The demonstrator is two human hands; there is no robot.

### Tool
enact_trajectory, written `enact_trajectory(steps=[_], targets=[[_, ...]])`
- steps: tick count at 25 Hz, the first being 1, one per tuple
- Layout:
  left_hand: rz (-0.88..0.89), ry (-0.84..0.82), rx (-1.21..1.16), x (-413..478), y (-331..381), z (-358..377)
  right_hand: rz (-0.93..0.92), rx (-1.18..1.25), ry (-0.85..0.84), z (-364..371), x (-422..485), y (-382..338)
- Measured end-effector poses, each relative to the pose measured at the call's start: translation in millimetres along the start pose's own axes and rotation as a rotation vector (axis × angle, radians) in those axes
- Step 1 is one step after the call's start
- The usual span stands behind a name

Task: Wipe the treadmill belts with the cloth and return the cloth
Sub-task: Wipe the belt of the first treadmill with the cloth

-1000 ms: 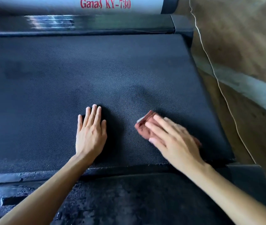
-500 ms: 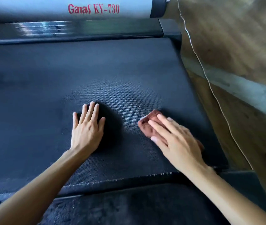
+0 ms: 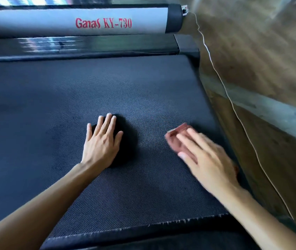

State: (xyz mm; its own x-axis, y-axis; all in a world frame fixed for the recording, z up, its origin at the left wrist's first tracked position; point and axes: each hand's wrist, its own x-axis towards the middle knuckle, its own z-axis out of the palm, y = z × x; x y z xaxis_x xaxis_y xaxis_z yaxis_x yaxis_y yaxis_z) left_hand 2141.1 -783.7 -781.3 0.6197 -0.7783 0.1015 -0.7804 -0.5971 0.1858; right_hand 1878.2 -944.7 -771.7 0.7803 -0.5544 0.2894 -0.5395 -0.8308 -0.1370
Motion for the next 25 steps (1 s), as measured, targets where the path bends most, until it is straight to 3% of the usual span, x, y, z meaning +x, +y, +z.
enact_trajectory(steps=[3, 5, 9, 12, 15, 19, 22, 25], targets=[[0.001, 0.004, -0.009, 5, 3, 3, 0.273, -0.039, 0.045, 5, 60, 53], [0.001, 0.016, 0.005, 3, 3, 6, 0.317, -0.041, 0.025, 22, 112, 41], [-0.004, 0.018, 0.006, 6, 2, 7, 0.014, 0.034, -0.007, 43, 120, -55], [-0.005, 0.030, -0.017, 5, 0, 7, -0.093, 0.060, -0.023, 29, 53, -49], [-0.002, 0.035, -0.016, 5, 0, 8, 0.111, -0.013, 0.019, 15, 49, 13], [-0.004, 0.031, -0.015, 6, 1, 7, 0.311, -0.075, 0.009, 37, 148, 24], [-0.004, 0.017, -0.014, 7, 1, 6, 0.157, -0.005, -0.025, 54, 181, -36], [-0.014, 0.023, -0.020, 29, -4, 5, -0.087, 0.051, -0.037, 51, 124, -60]])
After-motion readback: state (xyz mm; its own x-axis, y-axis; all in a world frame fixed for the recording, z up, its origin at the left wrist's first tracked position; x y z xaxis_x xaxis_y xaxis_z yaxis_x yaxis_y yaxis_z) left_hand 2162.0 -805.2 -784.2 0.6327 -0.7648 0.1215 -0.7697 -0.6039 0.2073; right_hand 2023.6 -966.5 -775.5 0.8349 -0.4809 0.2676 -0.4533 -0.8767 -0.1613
